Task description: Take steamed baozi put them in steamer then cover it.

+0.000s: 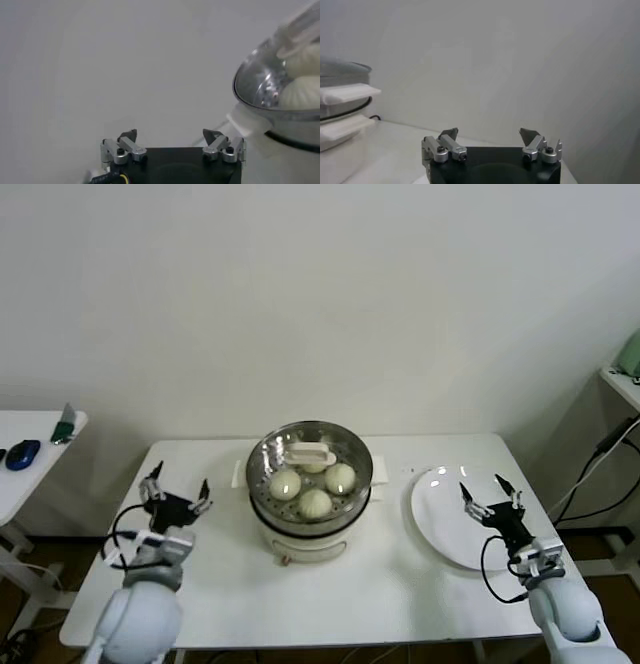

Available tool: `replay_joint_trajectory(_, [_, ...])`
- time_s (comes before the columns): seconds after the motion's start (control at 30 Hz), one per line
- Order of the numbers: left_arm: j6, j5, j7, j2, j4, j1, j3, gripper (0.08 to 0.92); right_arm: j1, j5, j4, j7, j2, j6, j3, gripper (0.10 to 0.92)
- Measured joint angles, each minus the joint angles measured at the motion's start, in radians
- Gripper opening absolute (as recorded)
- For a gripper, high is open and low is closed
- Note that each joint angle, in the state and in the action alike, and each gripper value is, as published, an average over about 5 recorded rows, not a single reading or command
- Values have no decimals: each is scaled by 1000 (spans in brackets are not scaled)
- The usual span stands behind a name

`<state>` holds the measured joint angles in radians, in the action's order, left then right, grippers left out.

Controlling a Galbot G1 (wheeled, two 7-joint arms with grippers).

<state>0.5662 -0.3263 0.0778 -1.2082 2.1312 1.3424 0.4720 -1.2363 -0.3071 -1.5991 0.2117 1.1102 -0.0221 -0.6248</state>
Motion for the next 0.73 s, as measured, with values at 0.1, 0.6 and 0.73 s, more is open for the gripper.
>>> replay_joint_trajectory(0.1, [-133,119,20,-35,-27,47,60,823,-6,5,-14,0,8,-4,3,823])
replay_joint_trajectory(0.6, [-518,348,48,-144,-141,166,208,823,-16,31,-29,14,50,-27,3,823])
replay_joint_trajectory(0.73, [-544,357,48,-153,-145,171,219,823,-17,33,-31,14,53,-30,-2,823])
